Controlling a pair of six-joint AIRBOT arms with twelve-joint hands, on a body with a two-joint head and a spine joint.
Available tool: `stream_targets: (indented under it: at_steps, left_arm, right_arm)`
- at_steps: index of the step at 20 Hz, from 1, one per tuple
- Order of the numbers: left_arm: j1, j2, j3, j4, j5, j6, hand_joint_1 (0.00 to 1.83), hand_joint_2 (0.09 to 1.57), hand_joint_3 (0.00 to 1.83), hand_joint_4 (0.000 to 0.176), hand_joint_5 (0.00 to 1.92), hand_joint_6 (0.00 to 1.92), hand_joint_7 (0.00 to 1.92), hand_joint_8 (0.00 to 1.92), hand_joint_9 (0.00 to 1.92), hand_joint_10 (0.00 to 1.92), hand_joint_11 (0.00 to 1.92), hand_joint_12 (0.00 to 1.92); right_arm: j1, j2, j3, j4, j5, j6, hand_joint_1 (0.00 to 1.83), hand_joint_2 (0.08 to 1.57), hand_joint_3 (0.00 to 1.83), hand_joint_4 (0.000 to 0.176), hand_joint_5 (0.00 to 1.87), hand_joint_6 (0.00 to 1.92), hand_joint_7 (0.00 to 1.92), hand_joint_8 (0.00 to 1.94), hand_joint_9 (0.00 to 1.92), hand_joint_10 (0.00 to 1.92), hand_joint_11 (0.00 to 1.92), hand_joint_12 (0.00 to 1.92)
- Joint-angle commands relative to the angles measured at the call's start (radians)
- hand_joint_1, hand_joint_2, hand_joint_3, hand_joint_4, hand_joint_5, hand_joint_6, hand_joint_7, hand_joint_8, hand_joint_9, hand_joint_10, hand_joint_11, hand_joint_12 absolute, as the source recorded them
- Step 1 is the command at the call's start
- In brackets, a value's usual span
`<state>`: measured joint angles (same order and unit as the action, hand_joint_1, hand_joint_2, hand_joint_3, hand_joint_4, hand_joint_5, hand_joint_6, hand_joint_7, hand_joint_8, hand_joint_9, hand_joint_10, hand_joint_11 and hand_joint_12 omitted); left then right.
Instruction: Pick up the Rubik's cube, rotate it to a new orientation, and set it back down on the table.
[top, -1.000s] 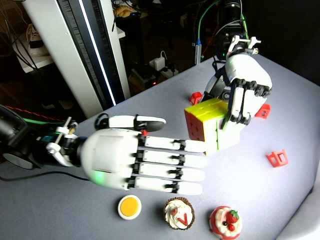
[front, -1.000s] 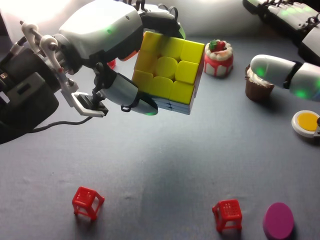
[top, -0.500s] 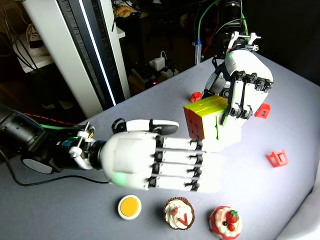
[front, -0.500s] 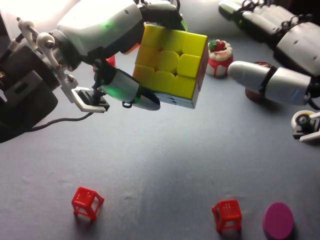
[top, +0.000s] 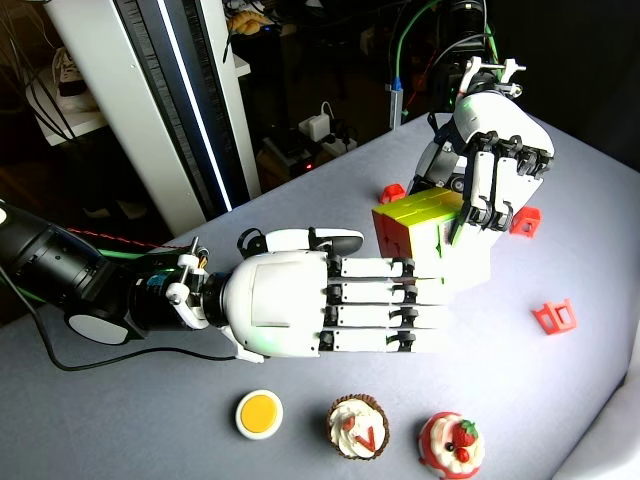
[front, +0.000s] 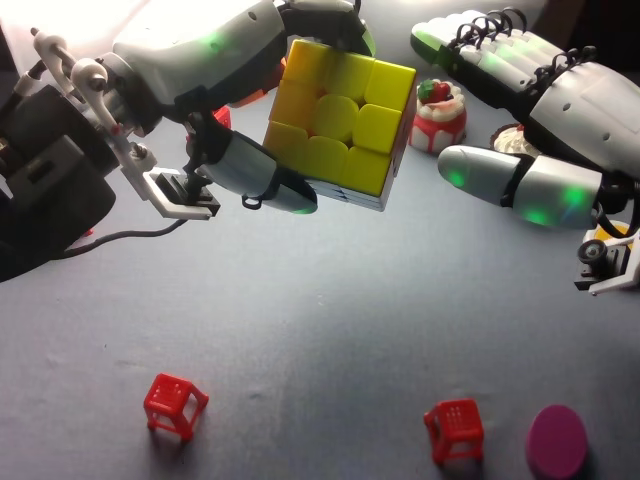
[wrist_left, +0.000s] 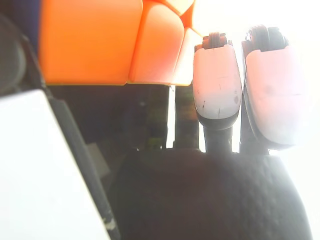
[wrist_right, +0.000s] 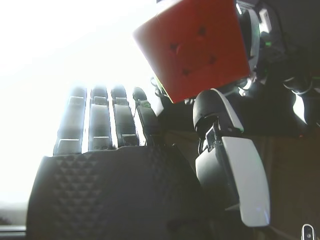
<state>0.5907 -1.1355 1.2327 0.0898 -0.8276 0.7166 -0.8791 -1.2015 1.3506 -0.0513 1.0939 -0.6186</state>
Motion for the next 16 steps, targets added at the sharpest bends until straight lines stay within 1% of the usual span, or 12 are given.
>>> stream_targets:
  at_steps: [1, 2, 4, 6, 8, 9, 11, 12, 13, 14, 15, 16]
  left_arm:
    - [-0.019, 0.004, -0.002, -0.021, -0.160, -0.007, 1.56, 0.67, 1.01, 0.000, 1.15, 1.92, 1.42, 1.92, 1.55, 1.92, 1.64, 1.92]
    - [-0.020, 0.004, -0.002, -0.021, -0.160, -0.007, 1.62, 0.62, 1.10, 0.000, 1.22, 1.92, 1.47, 1.92, 1.59, 1.92, 1.68, 1.92]
    - [-0.019, 0.004, -0.002, -0.023, -0.159, -0.006, 1.60, 0.61, 1.17, 0.000, 1.27, 1.92, 1.50, 1.92, 1.60, 1.92, 1.69, 1.92]
    - [-0.019, 0.004, -0.001, -0.025, -0.158, -0.004, 1.53, 0.67, 1.11, 0.000, 1.25, 1.92, 1.45, 1.92, 1.56, 1.92, 1.65, 1.92]
    - [-0.021, 0.003, -0.002, -0.024, -0.158, -0.004, 1.53, 0.62, 1.15, 0.000, 1.31, 1.92, 1.49, 1.92, 1.59, 1.92, 1.67, 1.92]
    - [-0.023, 0.002, -0.002, -0.024, -0.157, -0.004, 1.53, 0.61, 1.16, 0.000, 1.29, 1.92, 1.49, 1.92, 1.59, 1.92, 1.67, 1.92]
    - [-0.025, 0.002, -0.002, -0.024, -0.158, -0.004, 1.56, 0.57, 1.19, 0.000, 1.31, 1.92, 1.49, 1.92, 1.59, 1.92, 1.67, 1.92]
    - [-0.025, 0.001, -0.001, -0.024, -0.157, -0.004, 1.56, 0.57, 1.19, 0.000, 1.31, 1.92, 1.50, 1.92, 1.59, 1.92, 1.67, 1.92]
    - [-0.025, 0.001, -0.001, -0.024, -0.157, -0.004, 1.58, 0.56, 1.18, 0.000, 1.32, 1.92, 1.51, 1.92, 1.60, 1.92, 1.68, 1.92]
    - [-0.025, 0.001, -0.001, -0.024, -0.157, -0.004, 1.59, 0.57, 1.15, 0.000, 1.31, 1.92, 1.50, 1.92, 1.60, 1.92, 1.68, 1.92]
    - [-0.025, 0.001, 0.000, -0.024, -0.157, -0.004, 1.59, 0.58, 1.14, 0.000, 1.29, 1.92, 1.50, 1.92, 1.60, 1.92, 1.69, 1.92]
    - [-0.024, 0.002, 0.000, -0.025, -0.158, -0.004, 1.59, 0.59, 1.11, 0.000, 1.27, 1.92, 1.50, 1.92, 1.60, 1.92, 1.70, 1.92]
  right_arm:
    - [0.018, -0.003, 0.002, 0.016, 0.119, 0.006, 0.00, 1.36, 0.00, 0.000, 0.00, 0.00, 0.00, 0.00, 0.00, 0.00, 0.00, 0.00]
    - [0.018, -0.004, 0.001, 0.014, 0.119, 0.006, 0.00, 1.36, 0.00, 0.000, 0.01, 0.00, 0.00, 0.00, 0.00, 0.00, 0.00, 0.00]
    - [0.018, -0.004, -0.003, 0.006, 0.119, 0.006, 0.00, 1.35, 0.00, 0.000, 0.00, 0.00, 0.00, 0.00, 0.00, 0.00, 0.00, 0.00]
    - [0.018, -0.004, -0.004, 0.001, 0.116, 0.006, 0.00, 1.36, 0.00, 0.000, 0.05, 0.02, 0.02, 0.01, 0.00, 0.00, 0.00, 0.00]
    - [0.018, -0.007, -0.004, -0.003, 0.109, 0.006, 0.00, 1.37, 0.00, 0.000, 0.02, 0.01, 0.06, 0.02, 0.07, 0.03, 0.04, 0.02]
    - [0.018, -0.009, -0.004, -0.007, 0.106, 0.006, 0.00, 1.37, 0.00, 0.000, 0.00, 0.00, 0.08, 0.00, 0.09, 0.04, 0.01, 0.24]
    - [0.018, -0.014, -0.003, -0.015, 0.102, 0.006, 0.00, 1.38, 0.00, 0.000, 0.02, 0.00, 0.10, 0.01, 0.14, 0.07, 0.00, 0.53]
    - [0.018, -0.016, -0.003, -0.020, 0.102, 0.006, 0.00, 1.38, 0.00, 0.000, 0.02, 0.01, 0.11, 0.01, 0.15, 0.08, 0.00, 0.59]
    - [0.018, -0.017, -0.003, -0.026, 0.102, 0.006, 0.00, 1.37, 0.00, 0.000, 0.01, 0.00, 0.09, 0.00, 0.14, 0.07, 0.00, 0.54]
    - [0.018, -0.017, -0.004, -0.030, 0.102, 0.006, 0.00, 1.37, 0.00, 0.000, 0.01, 0.00, 0.11, 0.01, 0.17, 0.09, 0.00, 0.65]
    - [0.018, -0.017, -0.005, -0.033, 0.102, 0.006, 0.00, 1.36, 0.00, 0.000, 0.05, 0.01, 0.15, 0.02, 0.21, 0.14, 0.00, 0.86]
    - [0.018, -0.017, -0.006, -0.037, 0.102, 0.006, 0.00, 1.36, 0.00, 0.000, 0.07, 0.02, 0.16, 0.02, 0.19, 0.18, 0.00, 0.94]
